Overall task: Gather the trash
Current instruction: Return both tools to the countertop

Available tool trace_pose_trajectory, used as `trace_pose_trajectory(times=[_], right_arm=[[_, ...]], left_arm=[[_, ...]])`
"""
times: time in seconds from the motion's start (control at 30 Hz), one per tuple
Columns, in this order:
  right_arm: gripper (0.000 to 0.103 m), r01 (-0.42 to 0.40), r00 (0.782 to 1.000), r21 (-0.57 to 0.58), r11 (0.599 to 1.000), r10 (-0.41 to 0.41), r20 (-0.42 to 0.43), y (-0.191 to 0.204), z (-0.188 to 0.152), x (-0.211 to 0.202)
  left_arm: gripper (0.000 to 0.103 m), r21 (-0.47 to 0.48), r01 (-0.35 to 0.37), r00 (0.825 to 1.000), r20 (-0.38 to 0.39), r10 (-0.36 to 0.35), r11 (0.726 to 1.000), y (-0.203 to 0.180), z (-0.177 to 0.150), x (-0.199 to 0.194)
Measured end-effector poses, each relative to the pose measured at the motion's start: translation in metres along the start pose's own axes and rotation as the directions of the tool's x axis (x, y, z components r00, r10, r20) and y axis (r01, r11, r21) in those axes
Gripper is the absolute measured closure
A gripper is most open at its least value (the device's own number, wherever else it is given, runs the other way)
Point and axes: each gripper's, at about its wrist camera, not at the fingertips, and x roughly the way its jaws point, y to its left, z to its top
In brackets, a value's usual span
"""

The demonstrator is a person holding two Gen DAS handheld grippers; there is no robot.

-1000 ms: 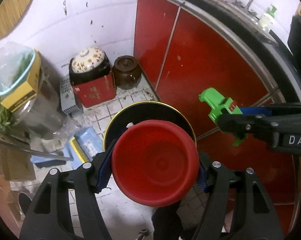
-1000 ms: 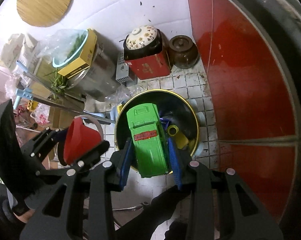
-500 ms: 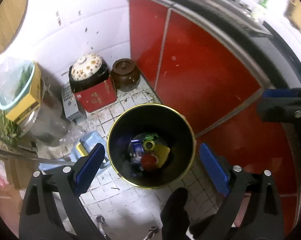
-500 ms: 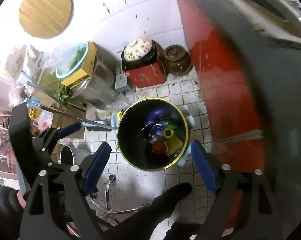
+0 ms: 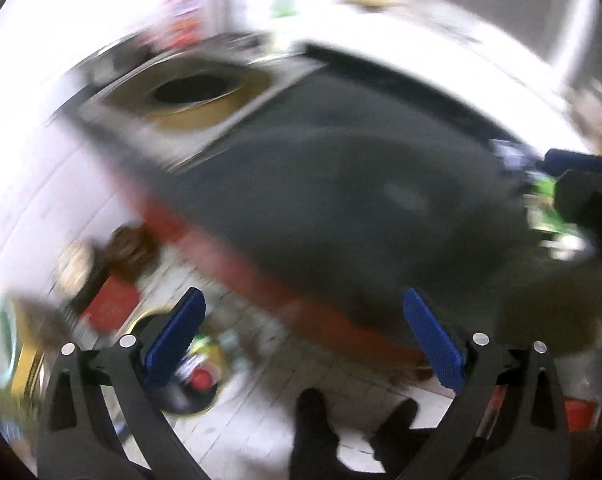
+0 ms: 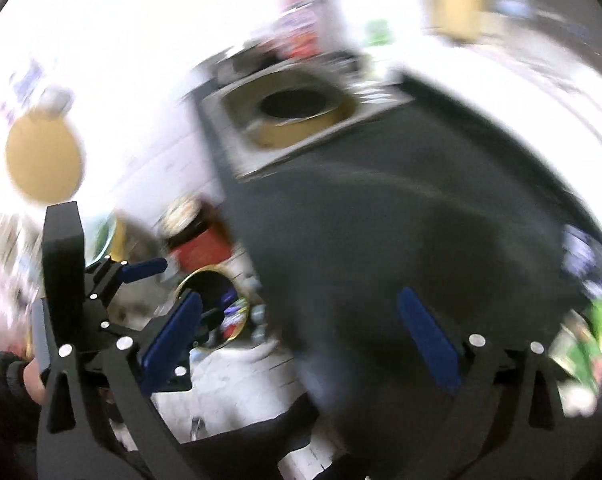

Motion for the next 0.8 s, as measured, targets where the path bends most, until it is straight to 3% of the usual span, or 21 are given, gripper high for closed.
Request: trace_pose_trajectory(times=[0.17, 0.37, 0.57, 0.8], right_arm=[[0.007, 0.162, 0.977, 0.173, 0.972, -0.182, 0.11, -0.092, -0.038, -0.091], [0.007, 0.27, 0.93, 0.343, 0.9, -0.336, 0.151, -0.168, -0.093, -0.17], [0.007, 0.312, 0.904, 0.411, 0.856, -0.401, 0.15, -0.209, -0.138, -0.209], [0.007, 0.317, 0.901, 0.43, 0.846, -0.409, 0.142, -0.228, -0.15, -0.213]], left_arm=[[0.007, 0.229, 0.133, 0.989, 0.027, -0.143, 0.964, -0.116, 0.047, -0.004], [0.007, 0.379, 0.231, 0.97, -0.016, -0.243, 0.896, -0.227, 0.061, -0.007], [0.007, 0.442, 0.282, 0.956, -0.059, -0.286, 0.851, -0.282, 0.052, -0.011], [0.007, 0.441, 0.269, 0.962, -0.075, -0.264, 0.856, -0.295, 0.056, -0.002]])
